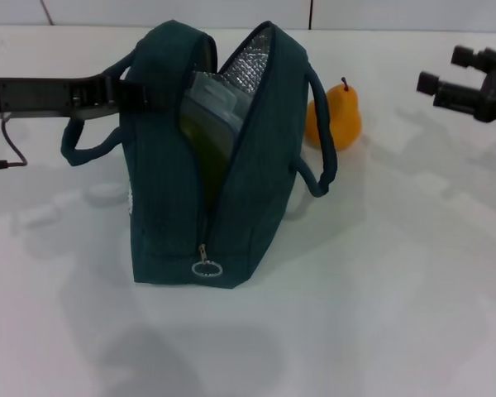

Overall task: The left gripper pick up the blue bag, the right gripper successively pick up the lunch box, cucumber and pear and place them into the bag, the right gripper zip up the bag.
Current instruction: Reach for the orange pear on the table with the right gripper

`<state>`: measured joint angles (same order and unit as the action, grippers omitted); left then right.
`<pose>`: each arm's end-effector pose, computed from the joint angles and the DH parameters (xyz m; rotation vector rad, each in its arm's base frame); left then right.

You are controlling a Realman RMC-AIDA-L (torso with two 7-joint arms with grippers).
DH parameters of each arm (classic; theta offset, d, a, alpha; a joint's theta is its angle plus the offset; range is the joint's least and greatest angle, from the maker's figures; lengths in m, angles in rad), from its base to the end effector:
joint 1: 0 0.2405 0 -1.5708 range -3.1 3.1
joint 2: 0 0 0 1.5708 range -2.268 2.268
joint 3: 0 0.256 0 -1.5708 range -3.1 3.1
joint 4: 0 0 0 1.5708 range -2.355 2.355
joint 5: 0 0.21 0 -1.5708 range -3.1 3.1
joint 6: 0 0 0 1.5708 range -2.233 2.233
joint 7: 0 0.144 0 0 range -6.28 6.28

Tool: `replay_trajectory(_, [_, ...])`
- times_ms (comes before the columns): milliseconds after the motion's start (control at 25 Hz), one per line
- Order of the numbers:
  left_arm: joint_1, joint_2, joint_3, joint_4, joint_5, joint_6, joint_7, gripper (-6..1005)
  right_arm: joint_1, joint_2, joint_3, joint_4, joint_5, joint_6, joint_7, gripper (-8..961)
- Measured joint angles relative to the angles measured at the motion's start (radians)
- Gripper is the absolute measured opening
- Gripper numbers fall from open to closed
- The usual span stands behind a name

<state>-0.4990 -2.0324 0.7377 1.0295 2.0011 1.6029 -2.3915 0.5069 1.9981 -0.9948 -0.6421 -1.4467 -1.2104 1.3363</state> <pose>-0.2395 0.3519 0.0738 -2.3874 -1.5423 -0.7180 0.2504 0.3850 0.0340 -2.3572 0.5729 0.8254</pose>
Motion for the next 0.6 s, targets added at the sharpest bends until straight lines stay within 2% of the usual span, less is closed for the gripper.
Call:
replay_trajectory(120, [-0.005, 0.0, 0.0, 0.0, -0.001, 0.0, 0.0, 49, 0.027, 0.012, -0.006, 0.049, 0.0, 0.062, -0.045, 858])
replay_trajectory(600, [-0.011, -0.005, 0.0, 0.0, -0.003, -0.001, -0.001, 49, 0.222, 0.029, -0.041, 0.253, 0.009, 0.178, -0.179, 848])
